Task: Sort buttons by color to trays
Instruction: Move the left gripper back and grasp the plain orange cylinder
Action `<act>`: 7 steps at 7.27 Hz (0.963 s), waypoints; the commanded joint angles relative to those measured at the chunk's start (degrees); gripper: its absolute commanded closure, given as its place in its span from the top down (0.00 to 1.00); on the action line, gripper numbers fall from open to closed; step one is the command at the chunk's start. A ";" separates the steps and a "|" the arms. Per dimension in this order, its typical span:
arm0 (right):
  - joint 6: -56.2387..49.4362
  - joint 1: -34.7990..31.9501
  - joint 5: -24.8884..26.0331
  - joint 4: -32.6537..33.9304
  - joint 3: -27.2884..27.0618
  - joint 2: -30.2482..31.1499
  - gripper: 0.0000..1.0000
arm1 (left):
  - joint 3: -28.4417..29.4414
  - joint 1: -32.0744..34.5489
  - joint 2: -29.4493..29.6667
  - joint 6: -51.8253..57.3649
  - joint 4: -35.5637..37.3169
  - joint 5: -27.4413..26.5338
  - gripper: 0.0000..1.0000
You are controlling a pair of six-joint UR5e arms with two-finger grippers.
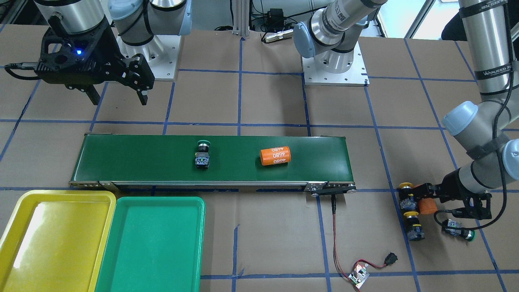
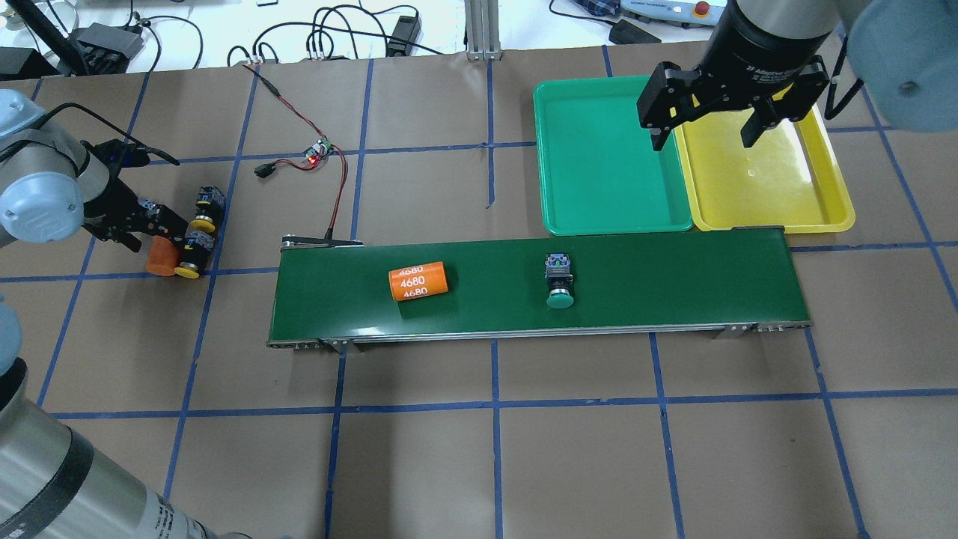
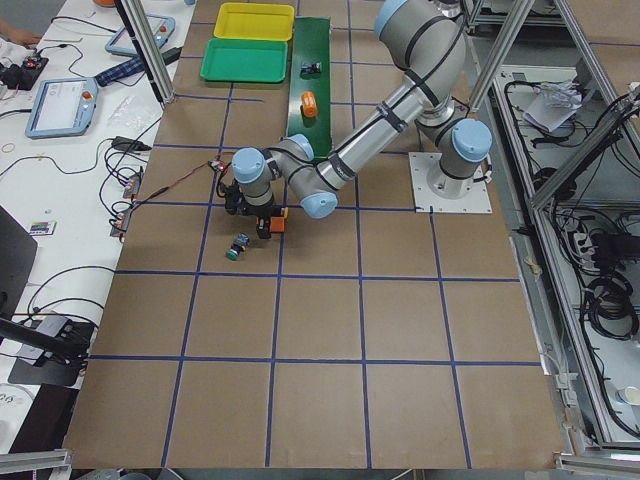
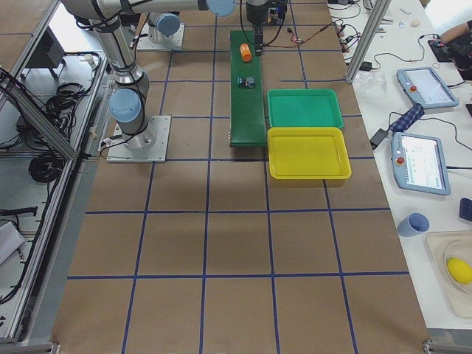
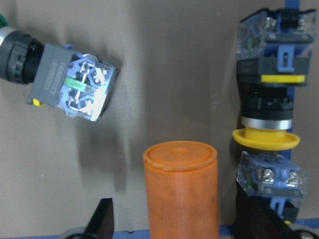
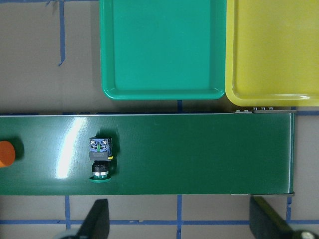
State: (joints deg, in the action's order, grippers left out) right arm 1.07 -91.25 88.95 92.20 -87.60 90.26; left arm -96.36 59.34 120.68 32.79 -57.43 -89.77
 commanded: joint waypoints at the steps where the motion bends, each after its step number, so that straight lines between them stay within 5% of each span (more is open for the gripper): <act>1: -0.01 0.11 0.09 0.00 0.06 0.00 1.00 | 0.20 -0.81 0.53 0.52 0.12 0.12 0.34; 4: -0.01 0.02 0.00 0.00 0.06 0.00 1.00 | 0.20 -0.55 -0.87 0.61 -0.75 0.47 0.00; 7: -0.01 0.28 0.17 -0.09 -0.03 0.09 1.00 | 1.35 3.64 -7.62 -1.75 -11.62 -0.23 0.00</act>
State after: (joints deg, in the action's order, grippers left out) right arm 1.06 -91.18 89.05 92.18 -87.56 90.31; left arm -95.33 60.49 116.35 32.66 -64.45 -89.61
